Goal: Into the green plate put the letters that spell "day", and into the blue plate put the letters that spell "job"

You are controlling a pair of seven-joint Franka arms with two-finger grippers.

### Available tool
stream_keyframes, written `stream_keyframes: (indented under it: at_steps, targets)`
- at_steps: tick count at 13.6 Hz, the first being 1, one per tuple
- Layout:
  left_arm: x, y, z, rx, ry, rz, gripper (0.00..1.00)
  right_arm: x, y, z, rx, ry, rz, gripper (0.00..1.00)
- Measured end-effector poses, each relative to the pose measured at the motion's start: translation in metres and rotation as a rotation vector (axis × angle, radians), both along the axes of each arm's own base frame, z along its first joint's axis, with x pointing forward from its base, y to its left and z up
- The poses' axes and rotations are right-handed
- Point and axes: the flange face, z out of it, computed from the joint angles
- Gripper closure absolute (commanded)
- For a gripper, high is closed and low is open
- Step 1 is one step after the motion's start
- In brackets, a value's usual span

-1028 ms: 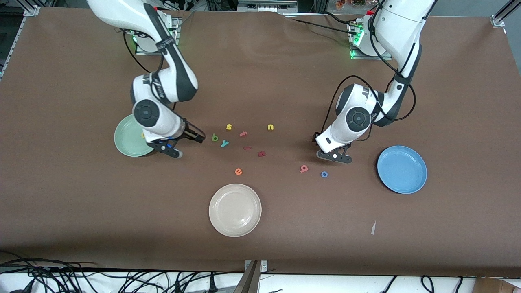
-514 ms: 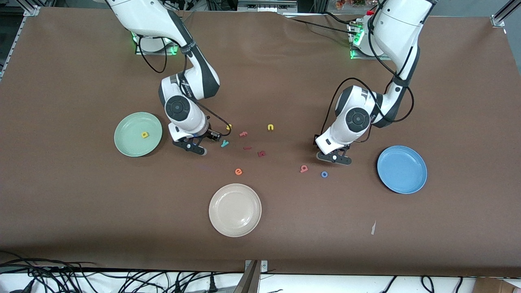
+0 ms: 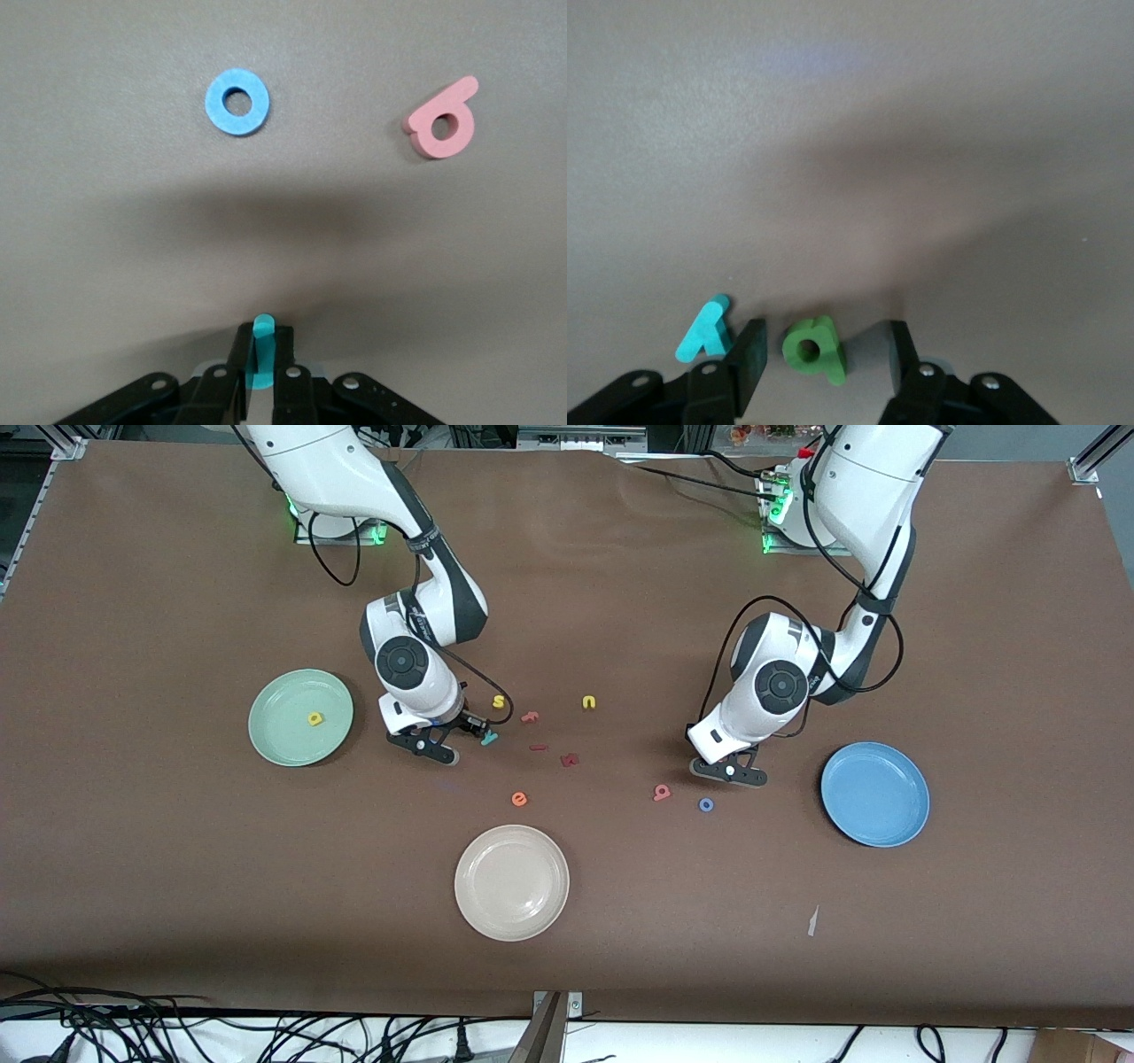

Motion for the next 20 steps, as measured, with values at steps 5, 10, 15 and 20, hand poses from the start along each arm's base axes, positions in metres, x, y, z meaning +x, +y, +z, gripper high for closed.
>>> stream_keyframes:
  at_steps: [5,10,15,20]
  targets:
    - [0.043,0.091,0.059,-0.019,-0.051,0.048,0.95,0.000,0.002,0.001,0.002,-0.005,0.001,0.77]
    - [0.054,0.254,0.088,-0.029,-0.076,-0.062,0.72,0.002,0.003,0.004,0.005,-0.010,0.000,0.94]
    - [0.051,0.262,0.078,-0.028,-0.066,-0.104,0.36,0.034,-0.062,0.044,-0.048,0.062,0.035,0.93]
    - [0.056,0.162,0.086,-0.046,-0.112,-0.190,0.35,0.054,-0.185,0.082,-0.061,0.199,0.166,0.92]
